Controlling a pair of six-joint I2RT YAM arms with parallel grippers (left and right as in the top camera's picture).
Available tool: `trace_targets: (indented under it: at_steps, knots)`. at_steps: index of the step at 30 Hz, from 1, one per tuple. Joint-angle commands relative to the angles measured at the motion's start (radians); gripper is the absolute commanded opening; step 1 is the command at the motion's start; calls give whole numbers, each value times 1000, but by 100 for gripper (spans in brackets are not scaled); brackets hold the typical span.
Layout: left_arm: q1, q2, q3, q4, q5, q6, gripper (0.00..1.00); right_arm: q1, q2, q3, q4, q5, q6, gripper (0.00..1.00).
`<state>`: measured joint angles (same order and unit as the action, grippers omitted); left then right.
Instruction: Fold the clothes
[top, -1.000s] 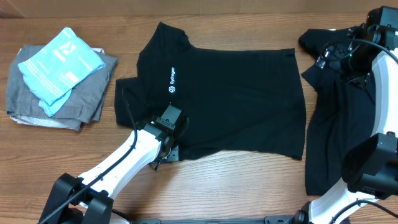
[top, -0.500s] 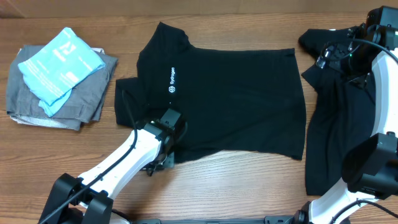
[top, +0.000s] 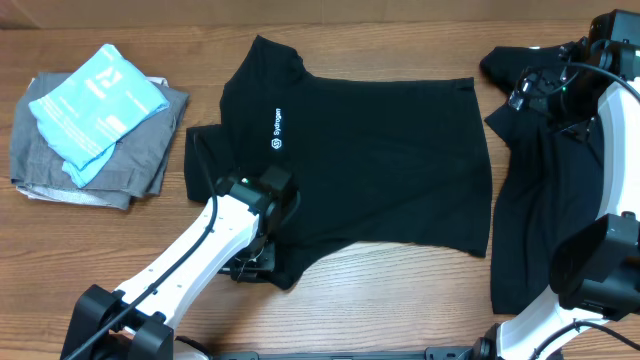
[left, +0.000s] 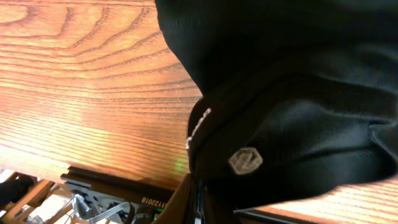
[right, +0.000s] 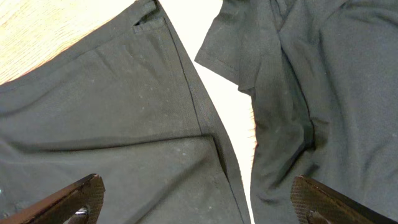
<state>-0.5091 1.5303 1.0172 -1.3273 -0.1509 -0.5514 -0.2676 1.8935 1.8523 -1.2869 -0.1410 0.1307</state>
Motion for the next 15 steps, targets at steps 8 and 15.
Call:
trace_targets:
  at_steps: [8,15]
  knots:
    - [0,-10,48,-24,97,-14,18,-3,-12,14,2,7,4,100]
    - [-2,-10,48,-51,138,-36,22,-3,-12,14,2,7,4,100]
